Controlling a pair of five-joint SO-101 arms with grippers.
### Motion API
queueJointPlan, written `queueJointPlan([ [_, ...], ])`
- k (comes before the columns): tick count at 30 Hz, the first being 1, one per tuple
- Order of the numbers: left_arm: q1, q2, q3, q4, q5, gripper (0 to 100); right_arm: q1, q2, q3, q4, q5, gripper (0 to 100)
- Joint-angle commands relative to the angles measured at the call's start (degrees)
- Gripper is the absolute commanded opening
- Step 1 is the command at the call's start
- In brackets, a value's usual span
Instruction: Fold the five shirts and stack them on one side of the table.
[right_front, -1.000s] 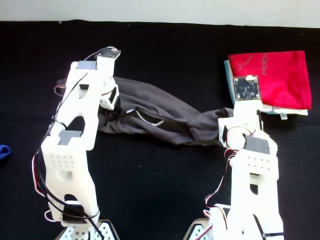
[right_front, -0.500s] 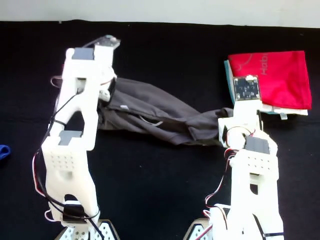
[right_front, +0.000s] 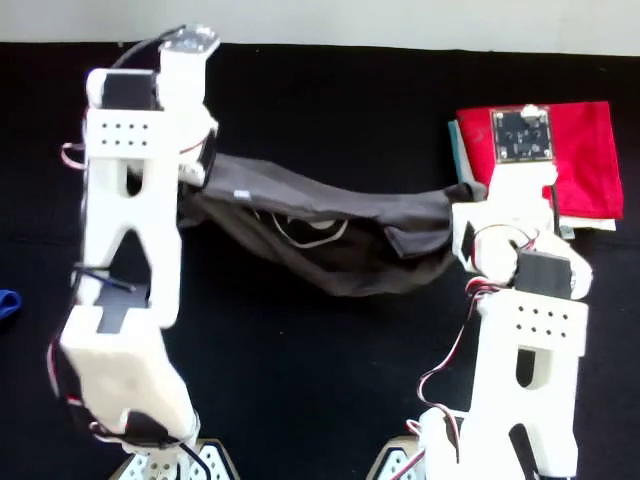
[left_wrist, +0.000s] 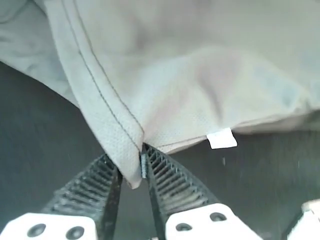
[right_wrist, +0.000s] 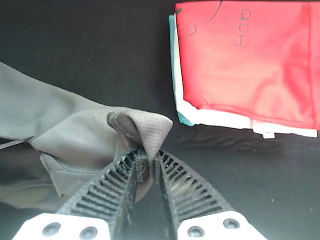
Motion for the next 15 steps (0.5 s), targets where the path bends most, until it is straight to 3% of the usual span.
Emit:
queueJointPlan([
  [1,-0.2,-13.6,19.6,0.6,-0.9,1,-0.5,-1.5,-5.2,6.5,-0.4,0.6],
  [6,-0.6,-19.1,35.6,-3.3,-3.3,1,-0.5,-1.5,-5.1,11.1,-0.4,0.6],
  [15,-0.2,-16.1,48.6,-12.8,-3.1,2,-0.6,-4.8,3.9,9.9,-0.8,0.6],
])
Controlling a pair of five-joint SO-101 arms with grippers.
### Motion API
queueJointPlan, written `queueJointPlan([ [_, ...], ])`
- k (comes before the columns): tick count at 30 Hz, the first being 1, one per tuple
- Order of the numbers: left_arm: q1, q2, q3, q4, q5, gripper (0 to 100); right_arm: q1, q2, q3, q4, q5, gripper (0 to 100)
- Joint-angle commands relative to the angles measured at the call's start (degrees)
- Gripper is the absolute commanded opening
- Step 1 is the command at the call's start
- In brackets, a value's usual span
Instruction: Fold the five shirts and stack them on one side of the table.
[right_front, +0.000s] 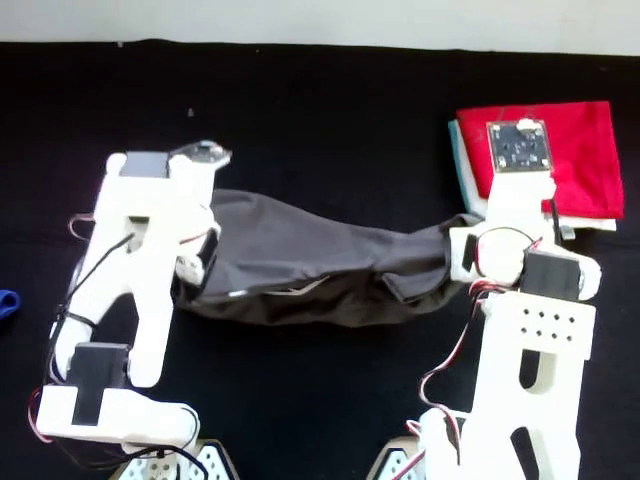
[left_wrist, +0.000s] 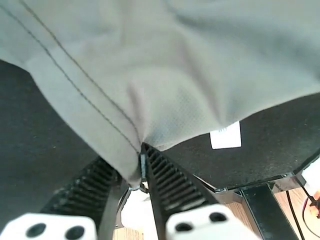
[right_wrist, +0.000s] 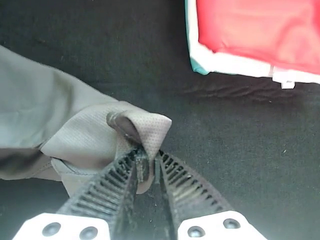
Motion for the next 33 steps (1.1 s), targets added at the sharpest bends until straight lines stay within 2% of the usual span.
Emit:
queueJointPlan([
  [1,-0.2,0.5,0.9,-1.7,0.2,3,-0.6,-5.7,6.1,-3.3,-0.4,0.6],
  [6,0.9,0.4,0.6,-1.3,1.7,6,-3.0,-19.0,19.1,-9.8,-0.2,0.6],
  [10,3.2,0.4,0.3,-1.2,1.9,6,-8.0,-28.5,26.6,-10.0,-0.4,0.6],
  [14,4.7,0.4,-3.6,-0.4,2.0,6,-9.4,-33.9,32.7,-9.9,-0.4,0.6],
  [21,4.9,0.7,-8.4,1.8,2.0,6,-9.4,-35.6,34.8,-9.9,-0.4,0.6],
  [27,8.4,0.5,-12.6,5.8,2.0,6,-9.4,-35.6,35.0,-10.2,-0.4,0.6],
  [30,8.6,0.4,-13.1,5.8,2.8,0,-9.3,-35.8,34.6,-10.2,-0.5,0.6],
  [33,7.8,0.3,-14.8,6.4,4.3,1,-9.1,-35.6,34.4,-11.2,-0.5,0.6],
])
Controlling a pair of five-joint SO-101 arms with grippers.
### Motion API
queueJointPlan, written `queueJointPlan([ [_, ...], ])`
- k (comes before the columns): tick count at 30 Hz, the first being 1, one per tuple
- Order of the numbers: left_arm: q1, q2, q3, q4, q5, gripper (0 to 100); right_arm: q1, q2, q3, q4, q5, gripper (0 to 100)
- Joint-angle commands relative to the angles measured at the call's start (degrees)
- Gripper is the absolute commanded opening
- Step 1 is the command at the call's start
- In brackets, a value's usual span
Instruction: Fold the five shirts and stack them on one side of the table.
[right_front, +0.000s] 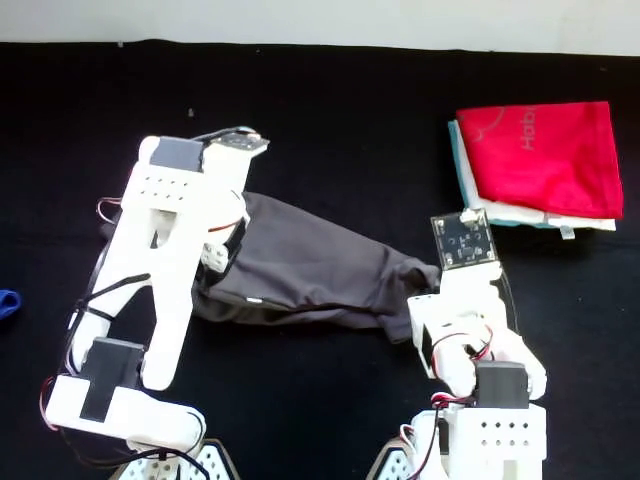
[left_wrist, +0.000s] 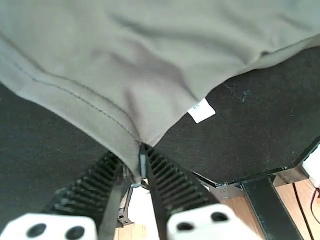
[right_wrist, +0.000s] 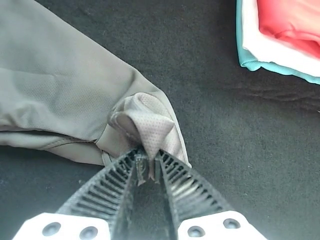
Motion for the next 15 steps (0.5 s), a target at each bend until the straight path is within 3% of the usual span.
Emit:
queueJointPlan([
  [1,-0.5,-0.8,-5.0,1.9,1.0,1,0.3,-0.7,-0.6,-3.6,-0.5,0.6],
  [6,-5.4,-1.4,-19.4,5.6,1.1,1,4.4,1.4,-6.9,-7.4,-0.3,0.5],
  [15,-12.5,-15.2,-29.7,5.6,0.9,1,4.8,23.6,-43.2,-1.3,2.5,0.5],
])
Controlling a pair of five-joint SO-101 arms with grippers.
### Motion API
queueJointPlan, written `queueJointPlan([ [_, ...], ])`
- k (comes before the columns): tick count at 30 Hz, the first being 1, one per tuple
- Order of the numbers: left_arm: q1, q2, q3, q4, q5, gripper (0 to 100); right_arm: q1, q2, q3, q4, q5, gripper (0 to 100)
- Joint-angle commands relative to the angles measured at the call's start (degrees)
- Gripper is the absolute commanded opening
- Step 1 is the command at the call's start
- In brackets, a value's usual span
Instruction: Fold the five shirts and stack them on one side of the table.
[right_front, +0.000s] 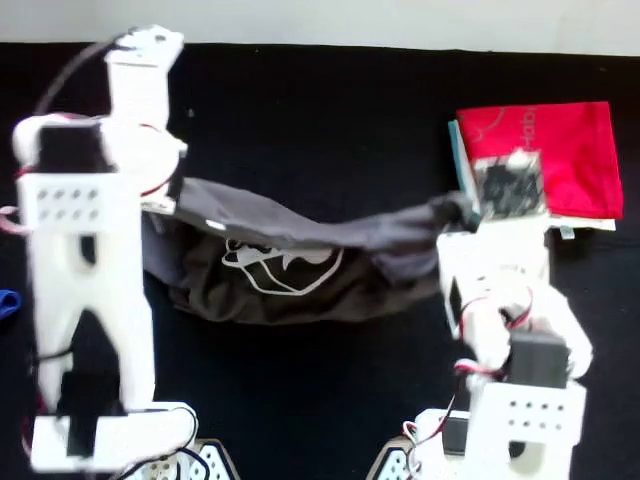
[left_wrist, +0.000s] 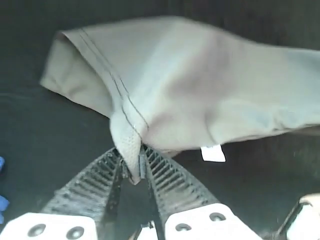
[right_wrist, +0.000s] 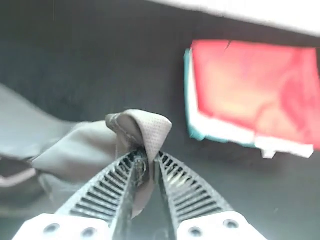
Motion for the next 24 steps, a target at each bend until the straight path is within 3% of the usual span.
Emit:
queueJointPlan([
  [1,-2.1,-7.4,-3.5,0.2,0.4,1,0.8,9.8,-18.1,1.8,0.7,0.5],
  [14,-2.8,-14.3,-18.8,0.2,0.4,1,0.7,26.2,-61.7,9.8,0.8,0.5],
  [20,-2.8,-14.4,-20.9,0.4,0.4,1,0.8,26.2,-73.7,12.4,1.1,0.5],
  [24,-2.8,-14.6,-21.8,0.3,0.4,1,0.8,26.7,-75.7,11.2,5.6,0.5],
])
